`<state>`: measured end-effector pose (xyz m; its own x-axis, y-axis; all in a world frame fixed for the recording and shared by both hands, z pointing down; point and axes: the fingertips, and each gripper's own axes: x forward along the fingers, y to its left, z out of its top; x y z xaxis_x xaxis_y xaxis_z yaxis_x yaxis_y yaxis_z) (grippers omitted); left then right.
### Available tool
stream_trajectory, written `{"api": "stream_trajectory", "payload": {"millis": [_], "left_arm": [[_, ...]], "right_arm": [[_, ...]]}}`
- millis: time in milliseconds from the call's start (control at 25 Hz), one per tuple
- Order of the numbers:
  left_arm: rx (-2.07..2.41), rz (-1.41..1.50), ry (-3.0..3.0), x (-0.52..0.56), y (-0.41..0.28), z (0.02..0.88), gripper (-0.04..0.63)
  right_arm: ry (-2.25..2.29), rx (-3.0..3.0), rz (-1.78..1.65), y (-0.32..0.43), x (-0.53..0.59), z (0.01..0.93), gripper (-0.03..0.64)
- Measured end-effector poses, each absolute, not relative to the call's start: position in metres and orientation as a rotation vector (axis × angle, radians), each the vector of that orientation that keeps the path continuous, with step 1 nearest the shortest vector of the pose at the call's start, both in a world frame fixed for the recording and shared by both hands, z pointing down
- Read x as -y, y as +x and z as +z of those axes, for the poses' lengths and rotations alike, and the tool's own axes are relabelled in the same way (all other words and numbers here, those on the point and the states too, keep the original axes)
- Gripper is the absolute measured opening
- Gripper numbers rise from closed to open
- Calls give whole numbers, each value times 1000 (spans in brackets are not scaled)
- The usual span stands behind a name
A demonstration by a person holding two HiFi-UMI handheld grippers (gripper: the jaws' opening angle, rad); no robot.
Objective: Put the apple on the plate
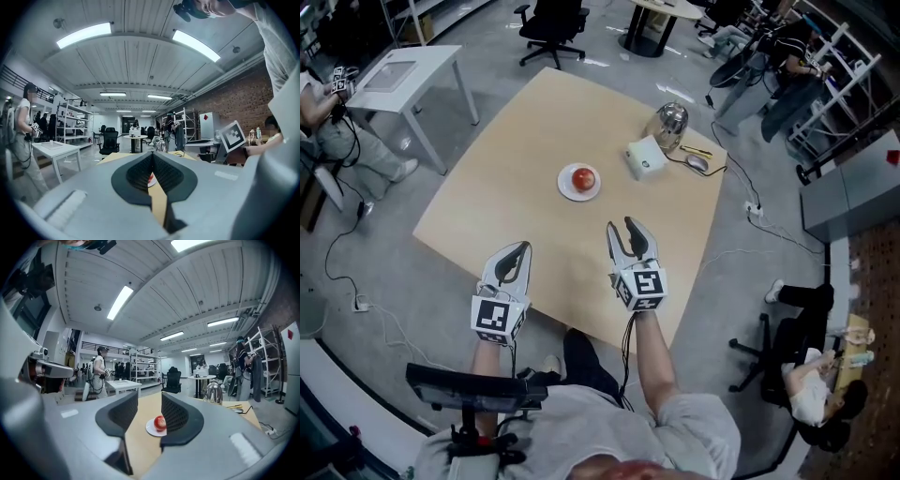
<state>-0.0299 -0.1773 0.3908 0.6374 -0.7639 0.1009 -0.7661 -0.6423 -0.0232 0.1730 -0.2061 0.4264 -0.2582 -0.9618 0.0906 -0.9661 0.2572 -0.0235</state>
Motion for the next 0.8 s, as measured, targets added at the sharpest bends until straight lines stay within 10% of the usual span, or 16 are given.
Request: {"api": "stream_trajectory", "payload": {"millis": [800], "left_arm": [[1344, 124, 2855, 102, -59, 330, 20]], "right_arm": [[1942, 2416, 79, 158, 103, 370, 109]]}}
